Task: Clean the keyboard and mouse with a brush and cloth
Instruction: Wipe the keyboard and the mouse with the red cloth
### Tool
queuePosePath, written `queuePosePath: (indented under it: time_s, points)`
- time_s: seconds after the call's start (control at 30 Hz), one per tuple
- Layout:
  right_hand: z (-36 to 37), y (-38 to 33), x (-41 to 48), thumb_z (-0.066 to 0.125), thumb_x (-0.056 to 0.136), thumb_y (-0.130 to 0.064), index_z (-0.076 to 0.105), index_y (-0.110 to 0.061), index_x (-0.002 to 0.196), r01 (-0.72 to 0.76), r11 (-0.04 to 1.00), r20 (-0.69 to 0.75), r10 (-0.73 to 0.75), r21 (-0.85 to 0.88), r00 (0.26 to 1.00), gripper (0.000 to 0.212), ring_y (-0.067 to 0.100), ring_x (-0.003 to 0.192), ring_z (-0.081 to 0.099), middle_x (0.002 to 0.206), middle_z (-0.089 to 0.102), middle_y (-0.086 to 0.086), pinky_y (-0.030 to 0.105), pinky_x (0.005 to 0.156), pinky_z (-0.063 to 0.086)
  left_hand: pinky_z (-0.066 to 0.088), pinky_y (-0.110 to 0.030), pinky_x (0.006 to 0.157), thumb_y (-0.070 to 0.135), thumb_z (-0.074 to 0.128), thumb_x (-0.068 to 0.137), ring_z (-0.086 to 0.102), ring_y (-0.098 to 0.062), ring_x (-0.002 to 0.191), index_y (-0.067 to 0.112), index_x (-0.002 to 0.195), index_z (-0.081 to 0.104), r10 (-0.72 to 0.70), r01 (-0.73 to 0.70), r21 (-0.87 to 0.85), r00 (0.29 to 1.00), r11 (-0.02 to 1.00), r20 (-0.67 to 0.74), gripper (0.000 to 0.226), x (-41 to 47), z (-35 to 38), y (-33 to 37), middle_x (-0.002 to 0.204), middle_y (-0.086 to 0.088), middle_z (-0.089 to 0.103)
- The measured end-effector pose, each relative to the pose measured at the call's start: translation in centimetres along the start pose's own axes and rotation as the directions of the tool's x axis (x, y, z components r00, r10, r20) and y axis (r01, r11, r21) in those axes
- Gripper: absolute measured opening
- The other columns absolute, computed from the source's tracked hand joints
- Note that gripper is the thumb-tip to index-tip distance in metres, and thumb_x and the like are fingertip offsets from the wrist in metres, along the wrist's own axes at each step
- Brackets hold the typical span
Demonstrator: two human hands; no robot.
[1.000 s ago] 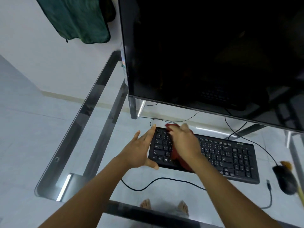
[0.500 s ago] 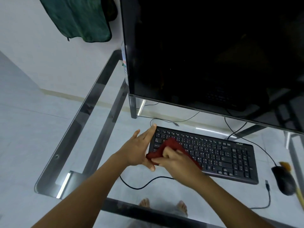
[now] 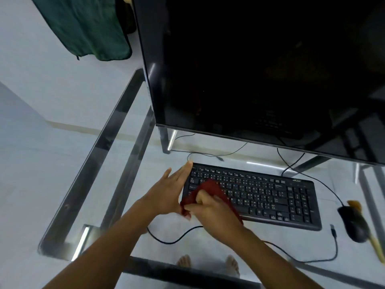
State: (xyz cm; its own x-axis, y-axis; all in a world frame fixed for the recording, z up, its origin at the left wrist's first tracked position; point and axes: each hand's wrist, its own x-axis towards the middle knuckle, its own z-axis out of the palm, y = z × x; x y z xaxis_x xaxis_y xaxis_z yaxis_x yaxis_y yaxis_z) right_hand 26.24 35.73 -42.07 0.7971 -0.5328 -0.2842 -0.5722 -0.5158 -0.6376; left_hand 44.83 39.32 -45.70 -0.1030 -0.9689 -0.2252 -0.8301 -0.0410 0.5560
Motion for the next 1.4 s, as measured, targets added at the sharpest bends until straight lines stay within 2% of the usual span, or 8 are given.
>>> queuePosePath:
  time_s: [0.17, 0.3, 0.5, 0.7, 0.9, 1.07, 1.23, 1.4]
  points:
    - [-3.9, 2.6, -2.6, 0.067, 0.084, -0.045, 0.053, -0.018, 0.077, -0.246, 0.966, -0.192, 0.256, 0.075, 0.947, 0.032, 0.005, 0.048, 0.049, 0.064, 0.058, -0.004, 0.018, 0.044, 0.035, -0.007, -0.035, 0.117, 0.063, 0.082, 0.054, 0.011, -0.013, 0.147, 0.026, 0.149, -0.02, -0.022, 0.022, -0.02, 1.0, 1.0, -0.003, 0.144, -0.1, 0.0, 0.2, 0.161, 0.004, 0.011]
    - [-4.8, 6.1, -4.2, 0.053, 0.098, -0.028, 0.063, -0.025, 0.125, -0.502, 0.863, -0.451, 0.425, -0.06, 0.785, 0.029, 0.014, 0.072, 0.06, 0.108, 0.059, 0.008, 0.022, 0.07, 0.053, -0.01, -0.035, 0.117, 0.064, 0.08, 0.055, 0.01, -0.012, 0.147, 0.026, 0.149, -0.021, -0.033, 0.033, -0.054, 0.999, 0.998, 0.006, 0.142, 0.0, 0.0, 0.3, 0.161, 0.005, 0.01]
    - [0.4, 1.3, 0.4, 0.051, 0.094, -0.03, 0.06, -0.025, 0.119, -0.052, 0.983, -0.165, 0.022, -0.177, 0.986, 0.027, 0.018, 0.094, 0.063, 0.11, 0.063, -0.003, 0.028, 0.076, 0.051, -0.006, -0.041, 0.118, 0.068, 0.076, 0.058, 0.014, -0.01, 0.146, 0.024, 0.149, -0.022, -0.025, 0.022, -0.087, 0.999, 0.996, -0.039, 0.141, 0.0, 0.3, 0.5, 0.159, 0.007, 0.016]
    - [-3.6, 3.4, 4.1, 0.051, 0.098, -0.026, 0.057, -0.019, 0.13, -0.324, 0.919, -0.506, 0.174, -0.226, 0.845, 0.034, 0.032, 0.068, 0.064, 0.091, 0.057, 0.011, 0.037, 0.057, 0.055, -0.011, -0.038, 0.116, 0.066, 0.077, 0.059, 0.013, -0.011, 0.146, 0.026, 0.148, -0.023, -0.056, 0.054, -0.117, 0.998, 0.992, -0.022, 0.139, 0.1, 0.3, 0.7, 0.16, 0.007, 0.015]
    - [-1.3, 1.2, 4.8, 0.061, 0.092, -0.022, 0.062, -0.017, 0.121, -0.055, 0.918, -0.245, -0.047, -0.392, 0.968, 0.029, 0.03, 0.061, 0.061, 0.089, 0.056, 0.011, 0.033, 0.052, 0.054, -0.012, -0.034, 0.116, 0.065, 0.078, 0.059, 0.015, -0.011, 0.146, 0.026, 0.148, -0.023, -0.06, 0.056, -0.116, 0.998, 0.992, -0.034, 0.14, 0.0, 0.5, 0.5, 0.159, 0.004, 0.017]
    - [-4.0, 3.2, 6.6, 0.045, 0.1, -0.023, 0.059, -0.015, 0.116, -0.364, 0.887, -0.473, 0.201, -0.283, 0.858, 0.023, 0.025, 0.067, 0.062, 0.107, 0.056, 0.013, 0.029, 0.054, 0.05, -0.01, -0.036, 0.116, 0.066, 0.077, 0.057, 0.015, -0.011, 0.146, 0.026, 0.149, -0.02, -0.064, 0.058, -0.118, 0.997, 0.991, -0.047, 0.14, 0.2, 0.6, 0.5, 0.16, 0.006, 0.015]
    - [0.3, 0.5, 5.5, 0.047, 0.099, -0.027, 0.049, -0.017, 0.128, -0.036, 0.941, -0.208, -0.037, -0.338, 0.977, 0.031, 0.031, 0.081, 0.063, 0.108, 0.049, 0.012, 0.04, 0.07, 0.056, -0.005, -0.04, 0.12, 0.07, 0.076, 0.056, 0.017, -0.007, 0.145, 0.028, 0.147, -0.025, -0.053, 0.047, -0.114, 0.997, 0.992, -0.052, 0.143, 0.1, 0.8, 0.2, 0.159, 0.009, 0.016]
    - [-3.7, 3.6, 5.1, 0.046, 0.099, -0.023, 0.051, -0.028, 0.134, -0.318, 0.9, -0.44, 0.167, -0.297, 0.882, 0.036, 0.03, 0.077, 0.063, 0.104, 0.052, 0.009, 0.036, 0.066, 0.055, -0.007, -0.04, 0.118, 0.066, 0.077, 0.058, 0.015, -0.011, 0.146, 0.027, 0.15, -0.018, -0.072, 0.067, -0.103, 0.996, 0.992, -0.052, 0.137, 0.3, 0.5, 0.7, 0.159, 0.007, 0.018]
